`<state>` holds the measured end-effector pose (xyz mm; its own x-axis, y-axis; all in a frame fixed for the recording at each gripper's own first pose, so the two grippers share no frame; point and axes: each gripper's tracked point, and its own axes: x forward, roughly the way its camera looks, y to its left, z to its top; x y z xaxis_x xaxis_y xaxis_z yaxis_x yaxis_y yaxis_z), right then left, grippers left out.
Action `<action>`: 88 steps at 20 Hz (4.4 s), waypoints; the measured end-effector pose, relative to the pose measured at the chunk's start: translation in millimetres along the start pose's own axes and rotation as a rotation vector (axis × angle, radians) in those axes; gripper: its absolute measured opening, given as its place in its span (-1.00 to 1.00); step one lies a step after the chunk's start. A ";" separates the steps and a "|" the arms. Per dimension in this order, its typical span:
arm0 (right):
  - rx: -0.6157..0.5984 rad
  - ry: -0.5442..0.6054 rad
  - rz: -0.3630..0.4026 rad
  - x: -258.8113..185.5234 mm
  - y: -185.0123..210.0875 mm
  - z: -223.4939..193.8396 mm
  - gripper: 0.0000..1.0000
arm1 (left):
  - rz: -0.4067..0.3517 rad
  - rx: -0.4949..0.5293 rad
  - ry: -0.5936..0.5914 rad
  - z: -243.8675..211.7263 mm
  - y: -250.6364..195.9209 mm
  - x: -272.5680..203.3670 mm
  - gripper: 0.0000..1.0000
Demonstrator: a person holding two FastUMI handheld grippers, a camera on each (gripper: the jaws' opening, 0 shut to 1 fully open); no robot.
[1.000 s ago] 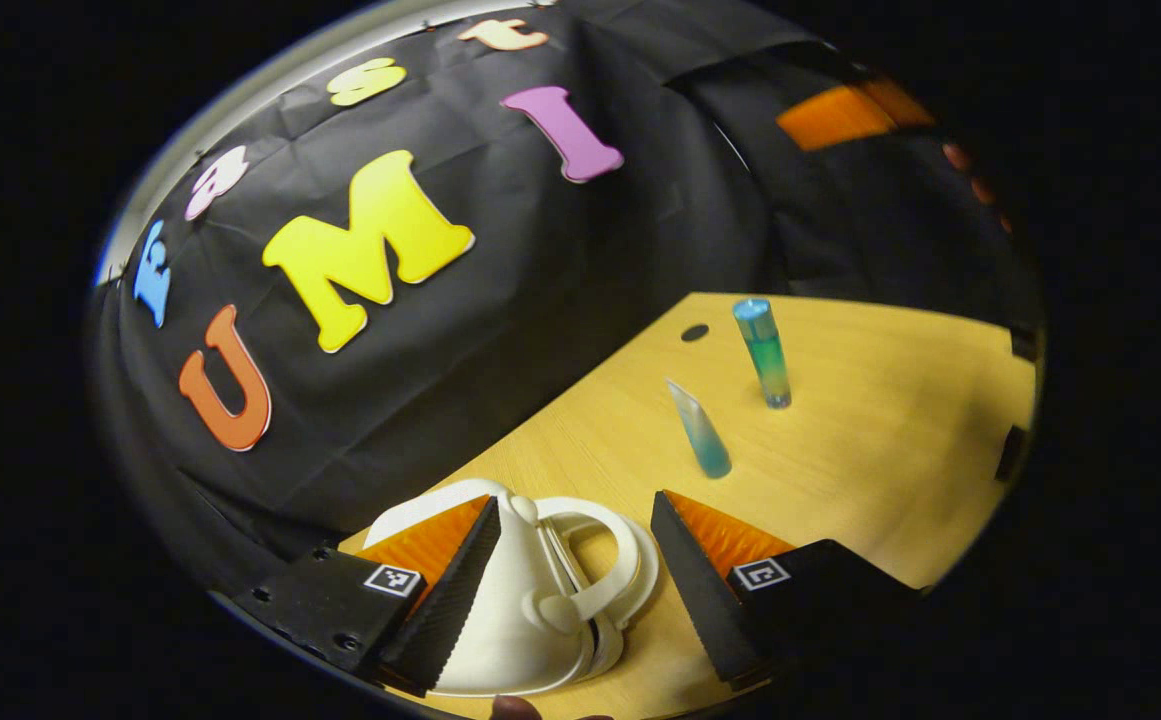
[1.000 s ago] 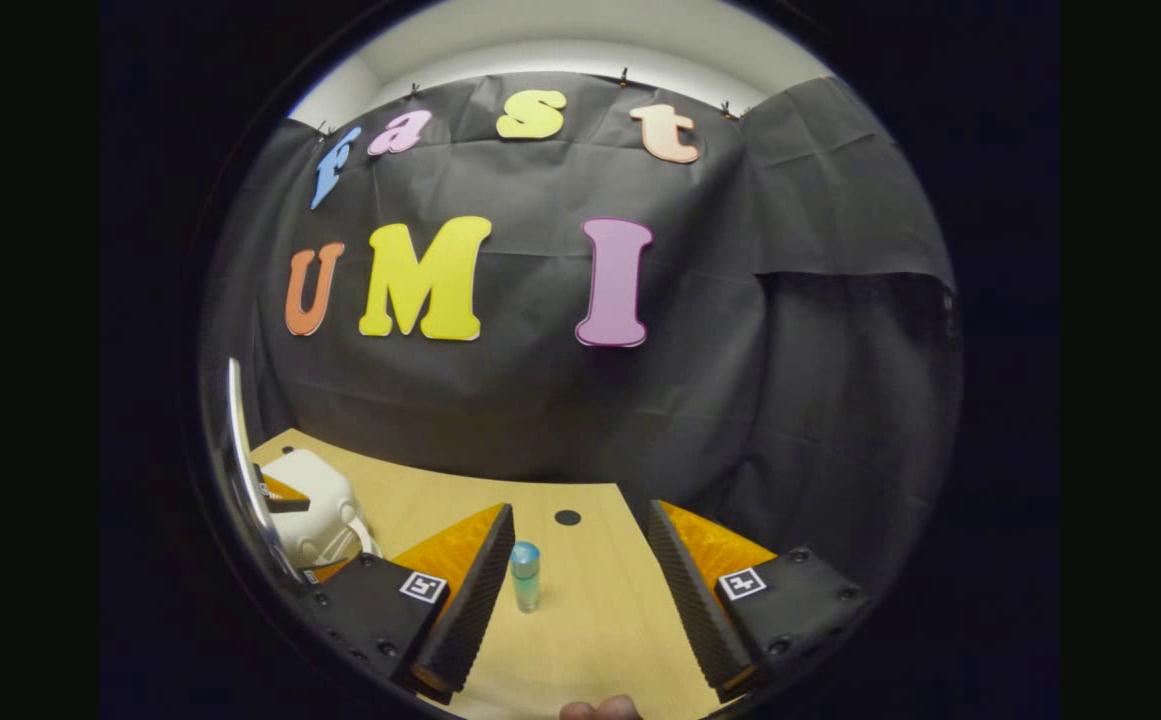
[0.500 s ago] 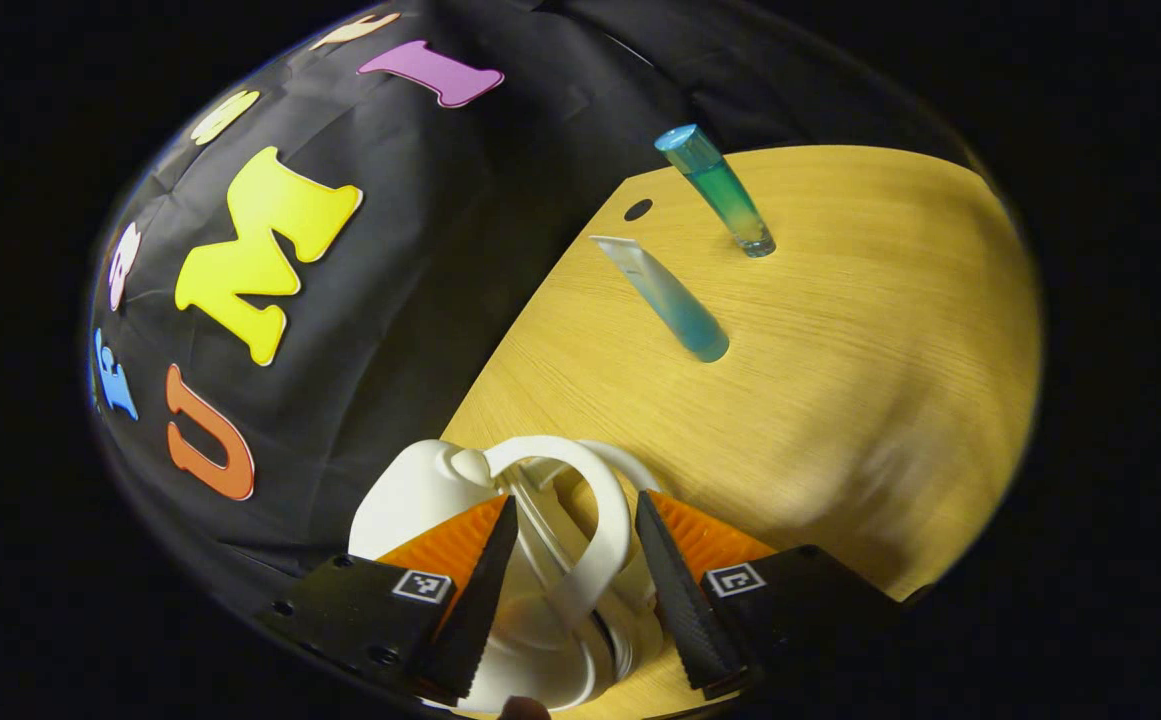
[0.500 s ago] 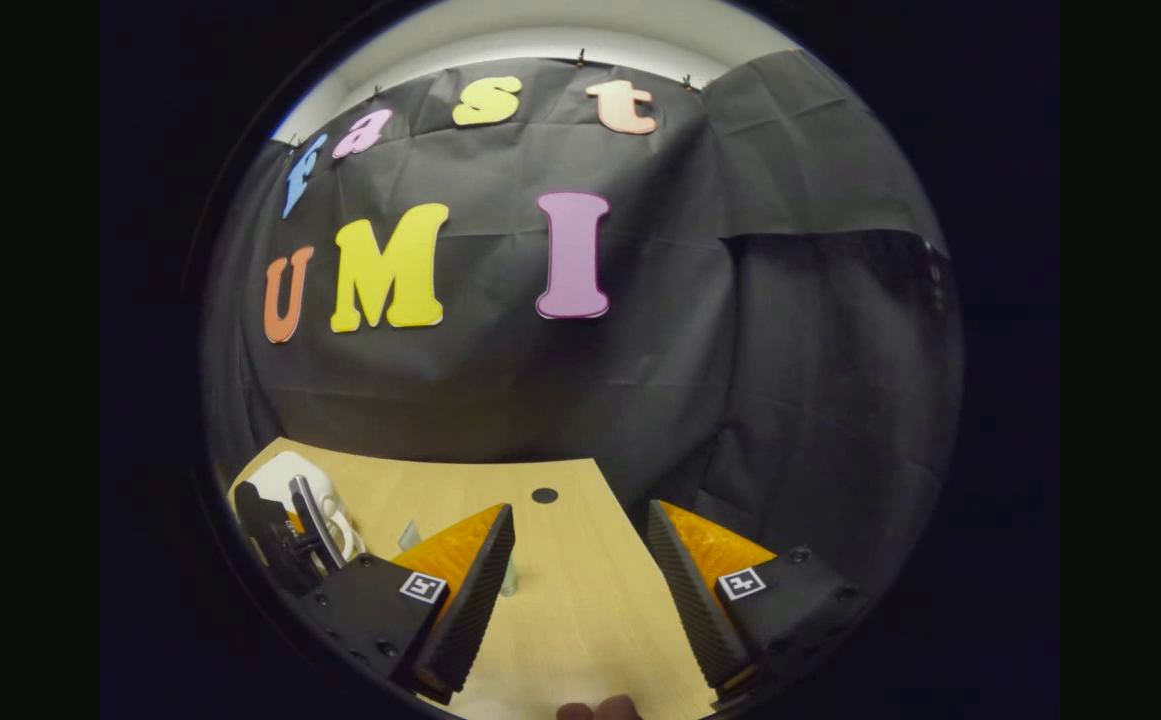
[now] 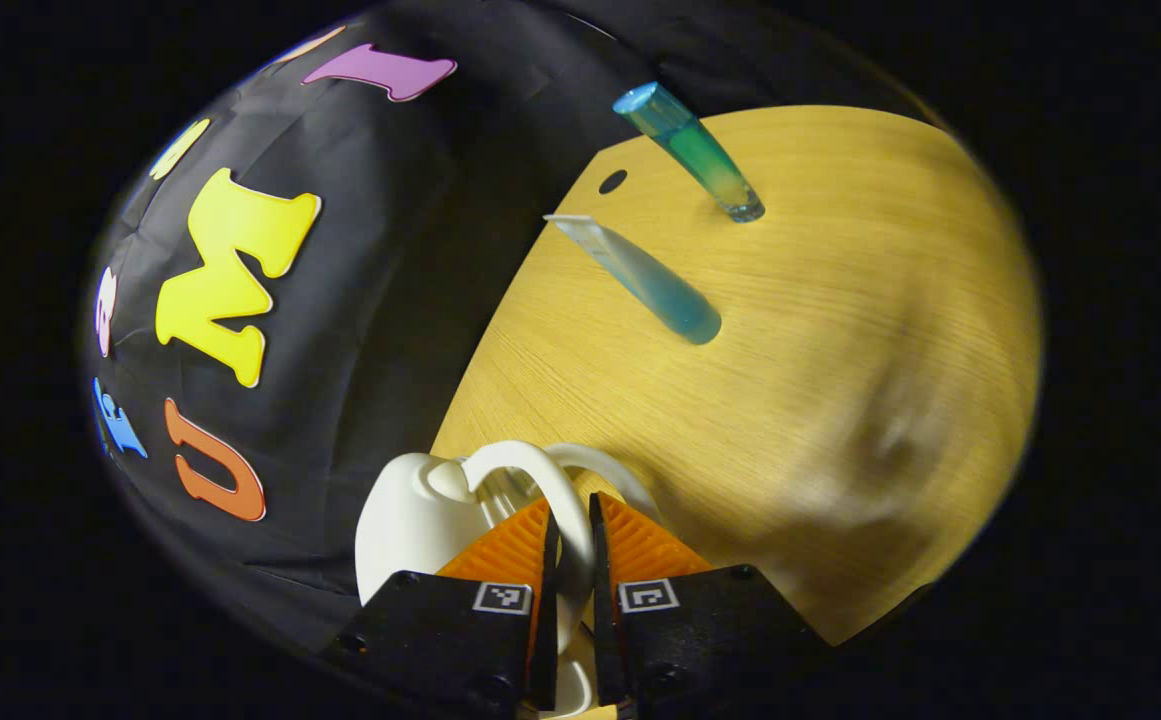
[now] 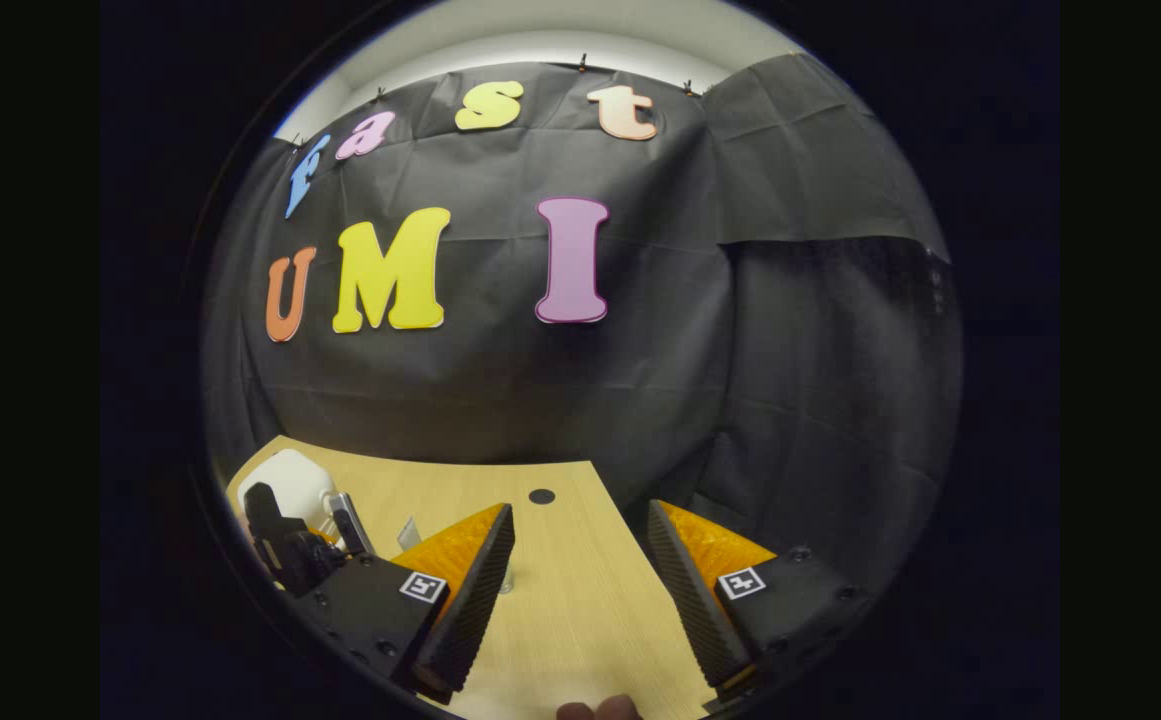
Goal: First open the suitcase, pack the skin care products into it, and then close the suitcase.
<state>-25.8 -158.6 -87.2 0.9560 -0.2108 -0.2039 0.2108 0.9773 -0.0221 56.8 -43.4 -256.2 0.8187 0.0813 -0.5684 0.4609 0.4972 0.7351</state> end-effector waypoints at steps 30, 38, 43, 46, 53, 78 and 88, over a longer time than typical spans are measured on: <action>-0.283 -0.052 0.163 -42.9 167.9 53.6 0.59 | 0.290 -1.359 0.064 -423.6 251.7 60.6 -0.80; -0.218 -0.027 0.181 -33.3 172.4 41.8 0.60 | 0.384 -1.404 0.065 -418.1 269.8 30.7 0.52; -0.223 -0.032 0.197 -30.5 151.5 27.2 0.59 | 0.447 -1.322 -0.101 -322.4 303.4 -34.6 0.96; -0.175 -0.014 0.209 -26.4 137.0 14.2 0.60 | 0.449 -1.225 -0.190 -248.8 299.1 -65.7 0.95; -0.094 0.008 0.222 -7.5 102.2 0.4 0.60 | 0.301 -1.159 -0.295 -73.3 213.6 -96.2 0.95; -0.129 0.267 0.050 17.2 -45.4 -73.2 0.60 | -0.223 -1.004 -0.190 161.3 -58.6 82.6 0.91; -0.133 0.282 0.150 53.5 -19.2 -88.7 0.59 | -0.253 -0.957 -0.176 166.3 -63.3 91.6 -0.14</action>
<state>3.2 -186.8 -184.5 0.8762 -0.0684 -0.4770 0.0260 0.9952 -0.0949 159.5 -211.1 -293.3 0.8096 -0.2130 -0.5470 0.2224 0.9737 -0.0500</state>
